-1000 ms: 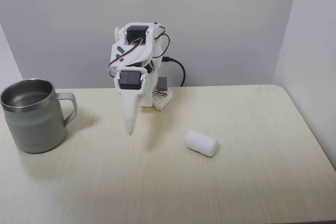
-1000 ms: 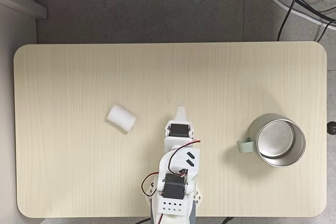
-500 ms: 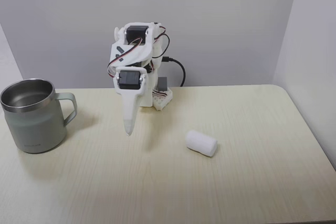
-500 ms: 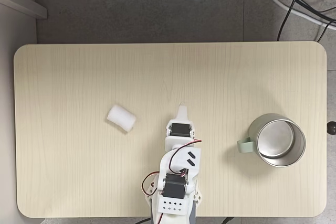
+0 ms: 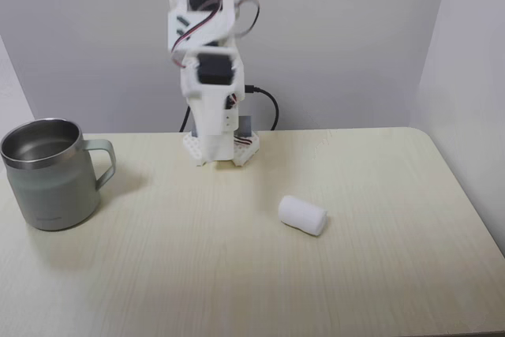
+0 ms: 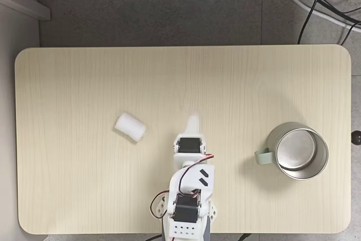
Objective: Grasp a dressing and put it in the cup.
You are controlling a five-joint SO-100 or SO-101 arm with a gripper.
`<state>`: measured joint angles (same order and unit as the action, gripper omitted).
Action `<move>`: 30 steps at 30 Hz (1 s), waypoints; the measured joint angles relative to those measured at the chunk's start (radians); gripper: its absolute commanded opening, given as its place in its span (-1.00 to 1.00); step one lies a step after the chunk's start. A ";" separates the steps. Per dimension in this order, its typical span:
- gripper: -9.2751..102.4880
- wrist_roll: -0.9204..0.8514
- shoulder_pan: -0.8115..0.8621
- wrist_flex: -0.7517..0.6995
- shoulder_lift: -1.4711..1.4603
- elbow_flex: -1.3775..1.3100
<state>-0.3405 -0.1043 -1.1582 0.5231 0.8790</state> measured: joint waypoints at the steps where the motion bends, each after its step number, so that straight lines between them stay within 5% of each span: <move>1: -0.70 -0.058 -0.026 -0.031 0.078 0.075; 7: -0.56 -0.468 -0.178 -0.241 0.410 0.405; 15: -0.48 -0.931 -0.334 -0.403 0.589 0.459; 30: -0.47 -1.040 -0.525 -0.287 1.117 0.459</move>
<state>-1.3806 -0.6289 -1.4450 1.6398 1.3376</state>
